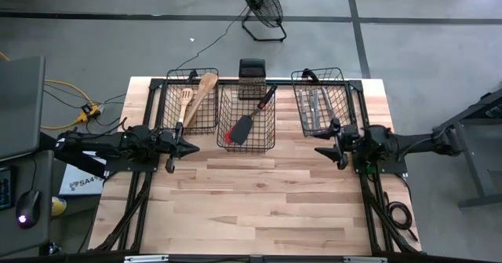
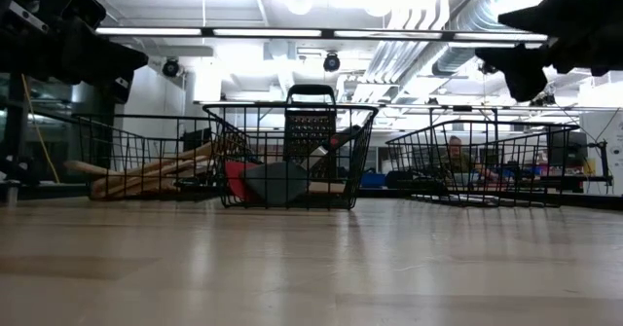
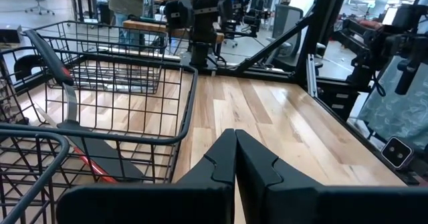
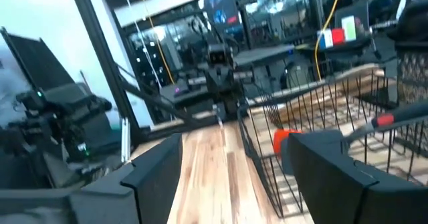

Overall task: Pick & Place Kitchen Items
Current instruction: Return to Home Position

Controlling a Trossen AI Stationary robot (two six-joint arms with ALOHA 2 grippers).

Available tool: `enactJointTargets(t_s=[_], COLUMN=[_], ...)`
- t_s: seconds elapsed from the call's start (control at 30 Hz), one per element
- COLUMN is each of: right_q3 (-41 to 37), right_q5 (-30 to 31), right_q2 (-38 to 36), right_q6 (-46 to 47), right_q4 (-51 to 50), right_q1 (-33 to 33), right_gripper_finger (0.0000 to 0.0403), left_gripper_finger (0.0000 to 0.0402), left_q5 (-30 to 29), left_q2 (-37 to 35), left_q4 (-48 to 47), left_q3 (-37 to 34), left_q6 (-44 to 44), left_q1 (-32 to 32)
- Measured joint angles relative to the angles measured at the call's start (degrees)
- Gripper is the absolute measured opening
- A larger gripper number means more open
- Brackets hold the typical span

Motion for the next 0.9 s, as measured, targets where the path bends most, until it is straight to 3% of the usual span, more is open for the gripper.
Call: enactJointTargets(t_s=[0.9], right_q3=[0.0], right_q5=[0.1], right_q2=[-2.7], right_q6=[0.0], right_q4=[-0.1], right_q1=[0.0], right_gripper_finger=[0.0263], left_gripper_finger=[0.0], left_q5=[0.0], left_q2=[0.0], left_q4=[0.0], left_q3=[0.0], left_q6=[0.0], left_q1=[0.0])
